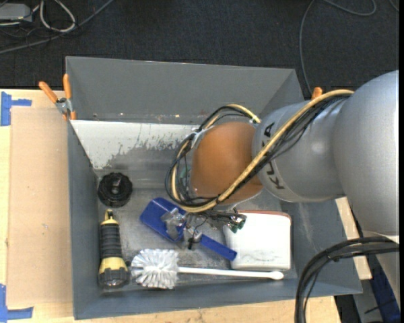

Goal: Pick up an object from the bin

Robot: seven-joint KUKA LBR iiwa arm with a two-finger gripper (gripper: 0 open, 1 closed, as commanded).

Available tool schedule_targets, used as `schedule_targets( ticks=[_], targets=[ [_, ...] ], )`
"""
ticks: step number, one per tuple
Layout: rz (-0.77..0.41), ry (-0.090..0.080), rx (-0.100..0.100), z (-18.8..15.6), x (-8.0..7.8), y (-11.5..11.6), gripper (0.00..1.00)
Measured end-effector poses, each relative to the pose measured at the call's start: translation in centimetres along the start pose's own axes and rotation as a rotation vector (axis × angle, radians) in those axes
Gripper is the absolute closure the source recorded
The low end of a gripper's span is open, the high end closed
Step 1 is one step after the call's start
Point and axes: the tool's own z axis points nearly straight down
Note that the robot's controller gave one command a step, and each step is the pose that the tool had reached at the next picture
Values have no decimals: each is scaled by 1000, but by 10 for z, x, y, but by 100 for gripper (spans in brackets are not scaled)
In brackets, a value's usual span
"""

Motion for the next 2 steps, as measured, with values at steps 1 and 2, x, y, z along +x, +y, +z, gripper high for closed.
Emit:
schedule_targets(
  ticks=[1, 2],
  targets=[
    [22, -7, 3, 0, 4, 4, 100],
    [26, -8, 4, 0, 5, 5, 100]
  ],
)
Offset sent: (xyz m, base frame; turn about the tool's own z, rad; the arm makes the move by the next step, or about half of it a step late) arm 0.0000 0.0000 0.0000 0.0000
